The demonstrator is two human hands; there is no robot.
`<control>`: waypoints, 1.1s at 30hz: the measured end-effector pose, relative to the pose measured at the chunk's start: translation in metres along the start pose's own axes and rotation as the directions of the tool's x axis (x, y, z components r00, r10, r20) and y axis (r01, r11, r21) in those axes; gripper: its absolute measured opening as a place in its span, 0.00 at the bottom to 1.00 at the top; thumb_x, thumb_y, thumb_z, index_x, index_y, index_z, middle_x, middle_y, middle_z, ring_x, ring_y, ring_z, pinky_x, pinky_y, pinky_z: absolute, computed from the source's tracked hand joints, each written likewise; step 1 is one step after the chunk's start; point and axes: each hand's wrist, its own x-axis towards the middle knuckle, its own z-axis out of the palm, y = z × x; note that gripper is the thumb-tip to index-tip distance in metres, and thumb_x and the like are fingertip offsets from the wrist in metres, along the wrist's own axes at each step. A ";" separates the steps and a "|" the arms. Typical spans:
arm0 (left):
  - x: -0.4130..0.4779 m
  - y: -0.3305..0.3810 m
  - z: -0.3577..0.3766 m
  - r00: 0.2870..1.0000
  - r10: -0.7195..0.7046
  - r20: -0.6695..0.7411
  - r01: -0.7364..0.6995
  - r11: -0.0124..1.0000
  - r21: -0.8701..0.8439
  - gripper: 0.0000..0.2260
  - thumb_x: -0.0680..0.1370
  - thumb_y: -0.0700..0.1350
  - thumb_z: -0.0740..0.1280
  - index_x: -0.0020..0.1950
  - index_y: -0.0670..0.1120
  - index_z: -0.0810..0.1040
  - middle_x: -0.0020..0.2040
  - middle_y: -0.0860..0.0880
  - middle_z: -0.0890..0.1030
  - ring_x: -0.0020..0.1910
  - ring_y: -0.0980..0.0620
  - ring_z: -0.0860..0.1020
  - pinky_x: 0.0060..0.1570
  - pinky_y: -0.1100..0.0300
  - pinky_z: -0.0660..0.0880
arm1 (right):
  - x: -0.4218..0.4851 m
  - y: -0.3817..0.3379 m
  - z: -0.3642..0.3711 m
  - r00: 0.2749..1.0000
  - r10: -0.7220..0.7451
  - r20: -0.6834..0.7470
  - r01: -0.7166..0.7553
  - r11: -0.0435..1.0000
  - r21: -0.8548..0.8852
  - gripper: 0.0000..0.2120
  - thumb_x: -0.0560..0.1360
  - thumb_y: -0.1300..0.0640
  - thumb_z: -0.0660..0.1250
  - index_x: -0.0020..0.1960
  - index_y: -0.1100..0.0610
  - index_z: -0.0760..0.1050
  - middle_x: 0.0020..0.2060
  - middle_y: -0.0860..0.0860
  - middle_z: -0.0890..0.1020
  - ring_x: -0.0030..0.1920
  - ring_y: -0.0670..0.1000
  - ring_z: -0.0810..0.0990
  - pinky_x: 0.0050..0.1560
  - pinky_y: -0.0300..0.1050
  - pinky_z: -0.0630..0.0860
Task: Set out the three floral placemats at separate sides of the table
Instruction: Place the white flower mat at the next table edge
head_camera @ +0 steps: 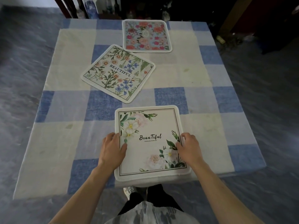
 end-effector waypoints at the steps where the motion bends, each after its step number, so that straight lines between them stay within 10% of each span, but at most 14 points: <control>1: 0.002 0.001 0.000 1.000 0.010 0.008 -0.010 1.000 -0.003 0.21 0.77 0.50 0.65 0.68 0.43 0.72 0.66 0.42 0.73 0.64 0.42 0.70 0.63 0.50 0.68 | -0.001 0.003 -0.001 1.000 0.018 -0.012 -0.018 0.999 0.029 0.18 0.77 0.55 0.67 0.65 0.58 0.71 0.58 0.56 0.76 0.56 0.55 0.75 0.58 0.49 0.73; 33: 0.012 0.000 0.003 0.966 -0.103 -0.235 0.067 0.985 -0.157 0.10 0.75 0.35 0.67 0.54 0.43 0.81 0.44 0.47 0.80 0.41 0.49 0.76 0.43 0.56 0.75 | 0.006 0.011 0.005 0.984 0.133 -0.121 -0.129 0.991 0.042 0.12 0.76 0.70 0.64 0.57 0.60 0.76 0.47 0.55 0.80 0.46 0.52 0.78 0.46 0.41 0.73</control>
